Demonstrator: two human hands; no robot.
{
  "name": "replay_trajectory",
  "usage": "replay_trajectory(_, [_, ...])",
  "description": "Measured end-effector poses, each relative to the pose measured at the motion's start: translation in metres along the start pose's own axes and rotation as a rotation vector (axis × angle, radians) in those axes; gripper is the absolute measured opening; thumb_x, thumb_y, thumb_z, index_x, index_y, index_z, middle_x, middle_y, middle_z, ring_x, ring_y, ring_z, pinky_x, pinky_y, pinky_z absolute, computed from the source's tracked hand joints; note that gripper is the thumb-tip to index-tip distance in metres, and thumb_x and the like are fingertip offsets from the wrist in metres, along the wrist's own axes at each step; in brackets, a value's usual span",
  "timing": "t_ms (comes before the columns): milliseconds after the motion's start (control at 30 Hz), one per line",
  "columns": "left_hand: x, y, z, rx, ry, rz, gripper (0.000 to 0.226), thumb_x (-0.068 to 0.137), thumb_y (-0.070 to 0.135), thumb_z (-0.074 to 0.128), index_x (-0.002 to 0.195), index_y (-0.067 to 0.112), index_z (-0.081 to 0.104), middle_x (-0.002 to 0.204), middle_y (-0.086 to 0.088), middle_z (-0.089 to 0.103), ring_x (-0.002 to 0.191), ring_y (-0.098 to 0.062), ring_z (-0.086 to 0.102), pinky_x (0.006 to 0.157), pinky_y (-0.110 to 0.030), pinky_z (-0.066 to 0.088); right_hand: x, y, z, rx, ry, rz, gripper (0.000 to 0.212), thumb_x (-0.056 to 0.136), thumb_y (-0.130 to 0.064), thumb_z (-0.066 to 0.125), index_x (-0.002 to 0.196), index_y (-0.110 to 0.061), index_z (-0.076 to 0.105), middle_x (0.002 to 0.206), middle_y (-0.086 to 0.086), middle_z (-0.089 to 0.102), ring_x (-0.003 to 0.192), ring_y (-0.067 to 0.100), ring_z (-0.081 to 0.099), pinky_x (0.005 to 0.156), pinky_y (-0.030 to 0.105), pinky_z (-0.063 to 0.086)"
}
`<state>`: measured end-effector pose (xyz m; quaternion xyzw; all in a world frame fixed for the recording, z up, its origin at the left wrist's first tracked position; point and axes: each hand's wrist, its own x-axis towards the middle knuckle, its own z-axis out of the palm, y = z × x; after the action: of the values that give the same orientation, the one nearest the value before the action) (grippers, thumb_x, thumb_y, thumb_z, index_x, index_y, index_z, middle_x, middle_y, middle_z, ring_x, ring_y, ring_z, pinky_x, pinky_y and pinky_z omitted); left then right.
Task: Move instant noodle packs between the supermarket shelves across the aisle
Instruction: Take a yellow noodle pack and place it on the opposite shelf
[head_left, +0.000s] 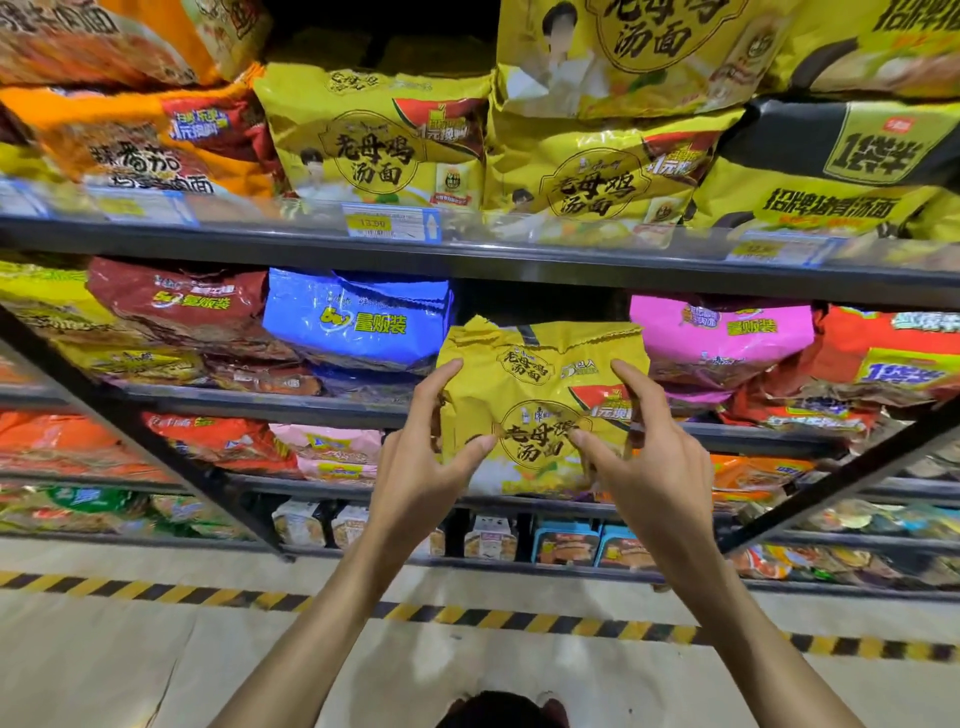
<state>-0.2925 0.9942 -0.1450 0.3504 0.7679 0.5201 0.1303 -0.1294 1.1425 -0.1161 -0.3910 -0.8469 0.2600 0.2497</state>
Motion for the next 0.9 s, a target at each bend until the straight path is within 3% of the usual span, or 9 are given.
replay_trajectory(100, [-0.007,0.007,-0.011,-0.009,-0.012,-0.006,0.074,0.084,0.032,0.080,0.137,0.061,0.037,0.115,0.014,0.072,0.102,-0.012,0.071,0.092,-0.042,0.057,-0.011,-0.013,-0.015,0.010,0.000,0.025,0.074,0.080,-0.049,0.076,0.143,-0.045,0.038,0.103,-0.002,0.071,0.096,0.030,0.065,0.077,0.039,0.045])
replay_trajectory(200, [-0.013,0.018,-0.025,-0.040,-0.038,0.002,0.073,0.084,0.031,0.081,0.135,0.063,0.040,0.122,0.016,0.070,0.117,-0.010,0.067,0.098,-0.040,0.056,-0.020,-0.028,-0.030,-0.003,0.016,0.003,0.072,0.078,-0.049,0.077,0.141,-0.044,0.042,0.094,0.003,0.073,0.094,0.032,0.066,0.073,0.039,0.042])
replay_trajectory(333, [-0.027,0.041,-0.050,-0.054,-0.001,0.066,0.071,0.084,0.023,0.081,0.133,0.059,0.044,0.103,0.044,0.065,0.095,0.011,0.069,0.078,-0.007,0.051,-0.029,-0.057,-0.056,-0.024,0.049,-0.065,0.073,0.076,-0.052,0.078,0.139,-0.052,0.042,0.100,-0.003,0.074,0.099,0.025,0.068,0.073,0.034,0.040])
replay_trajectory(433, [-0.034,0.067,-0.077,-0.065,0.046,0.124,0.070,0.085,0.019,0.080,0.133,0.055,0.045,0.097,0.050,0.061,0.088,0.015,0.068,0.072,-0.002,0.048,-0.030,-0.084,-0.069,-0.020,0.111,-0.169,0.074,0.072,-0.056,0.078,0.138,-0.052,0.044,0.086,-0.009,0.068,0.082,0.025,0.066,0.071,0.035,0.041])
replay_trajectory(567, [-0.031,0.102,-0.121,0.003,0.152,0.258,0.065,0.083,0.030,0.078,0.131,0.056,0.044,0.110,0.060,0.047,0.095,0.028,0.056,0.075,0.003,0.042,-0.016,-0.122,-0.078,0.038,0.222,-0.339,0.073,0.070,-0.056,0.078,0.137,-0.043,0.051,0.084,0.004,0.072,0.069,0.028,0.066,0.070,0.042,0.053])
replay_trajectory(700, [-0.018,0.134,-0.168,0.102,0.278,0.384,0.066,0.077,0.046,0.074,0.135,0.053,0.044,0.122,0.058,0.044,0.111,0.019,0.057,0.095,-0.015,0.049,0.009,-0.165,-0.081,0.135,0.328,-0.501,0.073,0.072,-0.053,0.081,0.137,-0.034,0.054,0.084,0.000,0.072,0.064,0.023,0.062,0.070,0.040,0.053])
replay_trajectory(767, [-0.005,0.142,-0.188,0.151,0.366,0.477,0.064,0.080,0.037,0.075,0.136,0.044,0.044,0.124,0.051,0.049,0.118,0.025,0.048,0.101,-0.007,0.039,0.026,-0.187,-0.080,0.205,0.354,-0.578,0.073,0.074,-0.048,0.083,0.139,-0.030,0.054,0.092,-0.008,0.071,0.074,0.016,0.067,0.075,0.038,0.055])
replay_trajectory(833, [0.013,0.144,-0.203,0.175,0.449,0.551,0.064,0.085,0.023,0.079,0.138,0.035,0.045,0.135,0.031,0.051,0.128,0.017,0.045,0.112,-0.012,0.033,0.043,-0.206,-0.079,0.243,0.389,-0.644,0.072,0.077,-0.044,0.082,0.140,-0.027,0.053,0.097,-0.014,0.068,0.077,0.015,0.068,0.078,0.035,0.055])
replay_trajectory(900, [0.033,0.145,-0.212,0.195,0.512,0.619,0.066,0.085,0.011,0.080,0.137,0.027,0.044,0.136,0.019,0.047,0.127,0.020,0.040,0.110,-0.008,0.029,0.061,-0.222,-0.076,0.254,0.422,-0.688,0.071,0.078,-0.040,0.081,0.141,-0.026,0.052,0.105,-0.011,0.069,0.085,0.018,0.070,0.081,0.038,0.055])
